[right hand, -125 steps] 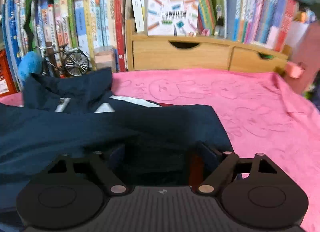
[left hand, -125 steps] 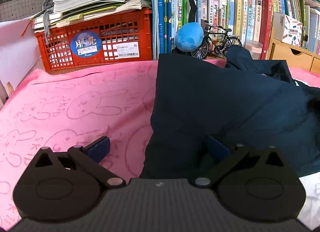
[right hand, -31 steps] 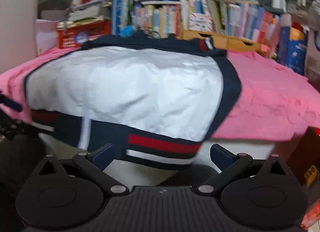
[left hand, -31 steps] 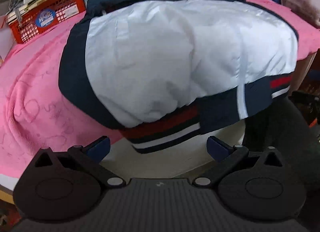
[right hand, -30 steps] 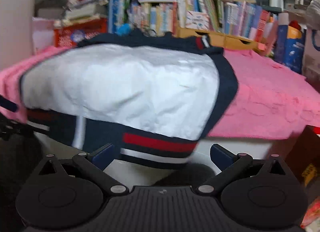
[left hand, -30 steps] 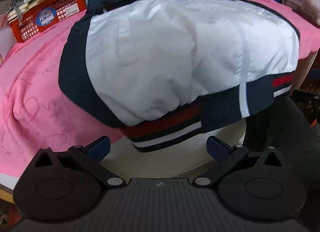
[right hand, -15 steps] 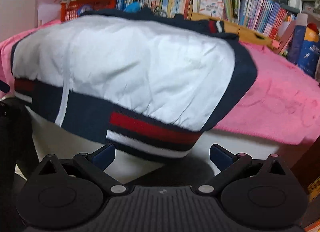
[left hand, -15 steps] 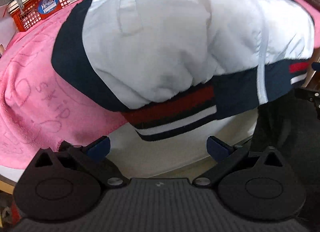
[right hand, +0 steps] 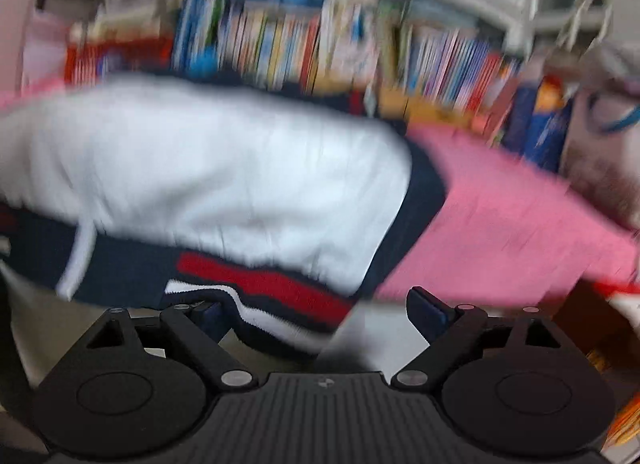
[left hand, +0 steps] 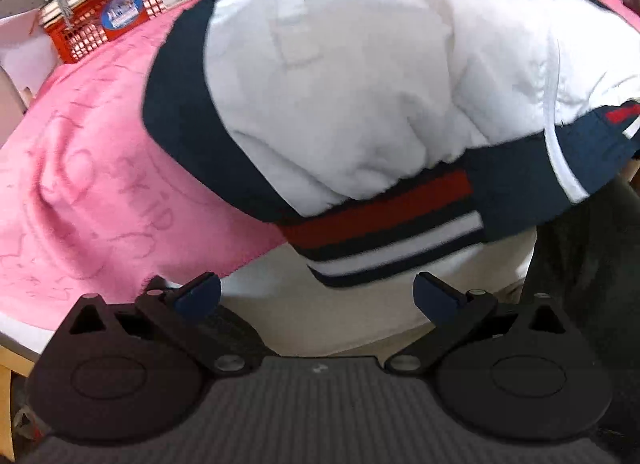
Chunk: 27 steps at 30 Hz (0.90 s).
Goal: Fold clothes
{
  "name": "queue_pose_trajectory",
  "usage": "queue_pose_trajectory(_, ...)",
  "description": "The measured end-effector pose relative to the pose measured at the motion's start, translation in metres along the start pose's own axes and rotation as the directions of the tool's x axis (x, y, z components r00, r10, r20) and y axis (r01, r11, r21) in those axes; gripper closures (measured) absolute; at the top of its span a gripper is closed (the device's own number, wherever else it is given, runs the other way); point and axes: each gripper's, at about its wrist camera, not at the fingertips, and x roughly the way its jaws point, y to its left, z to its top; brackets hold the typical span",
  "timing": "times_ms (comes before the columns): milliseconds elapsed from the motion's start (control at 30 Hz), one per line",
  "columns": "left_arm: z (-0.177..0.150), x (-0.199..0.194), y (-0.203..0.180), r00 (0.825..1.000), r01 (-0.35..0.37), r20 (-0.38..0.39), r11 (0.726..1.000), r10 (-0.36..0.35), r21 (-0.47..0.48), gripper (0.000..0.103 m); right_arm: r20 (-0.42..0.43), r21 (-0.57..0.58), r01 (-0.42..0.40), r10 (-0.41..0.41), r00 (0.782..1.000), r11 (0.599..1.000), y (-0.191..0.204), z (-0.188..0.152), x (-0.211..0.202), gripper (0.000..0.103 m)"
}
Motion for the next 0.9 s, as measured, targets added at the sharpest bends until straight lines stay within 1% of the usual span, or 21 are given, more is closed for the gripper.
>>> queue_pose_trajectory(33,0.000,-0.003,0.000,1.000,-0.001,0.004,1.000,0.001,0.001,0.000,0.048,-0.014,0.019,-0.018,0.999,1.000,0.002,0.005,-0.008,0.013)
queue_pose_trajectory(100,-0.001,-0.008,0.000,1.000,-0.006,0.014,1.000,0.006,0.014,0.000,0.117,-0.033,0.053,-0.049,0.992,0.998,0.002,0.016,-0.016,0.013)
queue_pose_trajectory(167,0.001,-0.015,0.000,0.999,-0.018,0.031,0.999,0.017,0.035,0.000,0.166,-0.044,0.075,-0.067,0.984,0.996,0.001,0.029,-0.019,0.013)
queue_pose_trajectory(233,0.000,-0.028,0.004,0.997,-0.018,0.071,0.999,0.015,0.038,0.000,0.199,-0.049,0.081,-0.070,0.977,0.996,-0.003,0.041,-0.022,0.013)
queue_pose_trajectory(300,0.001,-0.045,0.011,0.993,0.003,0.116,1.000,-0.006,0.027,0.000,0.218,-0.047,0.087,-0.075,0.973,0.995,-0.011,0.056,-0.014,0.011)
queue_pose_trajectory(400,0.005,-0.061,0.005,0.986,0.023,0.166,0.999,-0.029,0.039,0.000,0.231,-0.032,0.094,-0.085,0.969,0.995,-0.016,0.078,-0.004,0.011)
queue_pose_trajectory(467,0.008,-0.066,-0.001,0.981,0.030,0.190,0.998,-0.041,0.063,0.000,0.235,-0.008,0.089,-0.084,0.968,0.996,-0.018,0.096,0.004,0.011)
queue_pose_trajectory(567,0.015,-0.069,-0.012,0.970,0.062,0.227,0.991,-0.087,0.117,0.000,0.238,0.014,0.075,-0.076,0.968,0.997,-0.019,0.124,0.015,0.011)
queue_pose_trajectory(633,0.022,-0.068,-0.019,0.960,0.055,0.264,0.987,-0.094,0.154,0.000,0.244,0.015,0.062,-0.063,0.968,0.998,-0.020,0.143,0.020,0.011)
queue_pose_trajectory(667,0.025,-0.064,-0.023,0.958,0.026,0.277,0.986,-0.071,0.164,0.000,0.247,0.015,0.055,-0.057,0.967,0.998,-0.020,0.152,0.022,0.011)
queue_pose_trajectory(700,0.030,-0.058,-0.025,0.960,-0.017,0.278,0.987,-0.029,0.162,0.000,0.252,0.019,0.045,-0.049,0.967,0.999,-0.021,0.160,0.023,0.011)
queue_pose_trajectory(767,0.040,-0.043,-0.022,0.963,-0.126,0.253,0.985,0.093,0.118,0.000,0.273,0.036,0.026,-0.034,0.962,0.999,-0.026,0.169,0.020,0.011)
queue_pose_trajectory(800,0.043,-0.037,-0.019,0.959,-0.187,0.234,0.978,0.162,0.091,0.000,0.283,0.043,0.024,-0.036,0.959,0.999,-0.028,0.170,0.015,0.009)
queue_pose_trajectory(833,0.043,-0.033,-0.013,0.950,-0.243,0.217,0.968,0.225,0.059,0.000,0.290,0.052,0.025,-0.039,0.956,0.998,-0.032,0.166,0.009,0.008)
queue_pose_trajectory(867,0.042,-0.034,-0.006,0.943,-0.269,0.211,0.963,0.258,0.028,0.000,0.297,0.062,0.026,-0.044,0.954,0.998,-0.037,0.162,0.004,0.004)
queue_pose_trajectory(900,0.041,-0.037,0.002,0.941,-0.270,0.211,0.963,0.264,-0.004,0.000,0.295,0.063,0.018,-0.036,0.955,0.998,-0.043,0.154,-0.002,0.002)
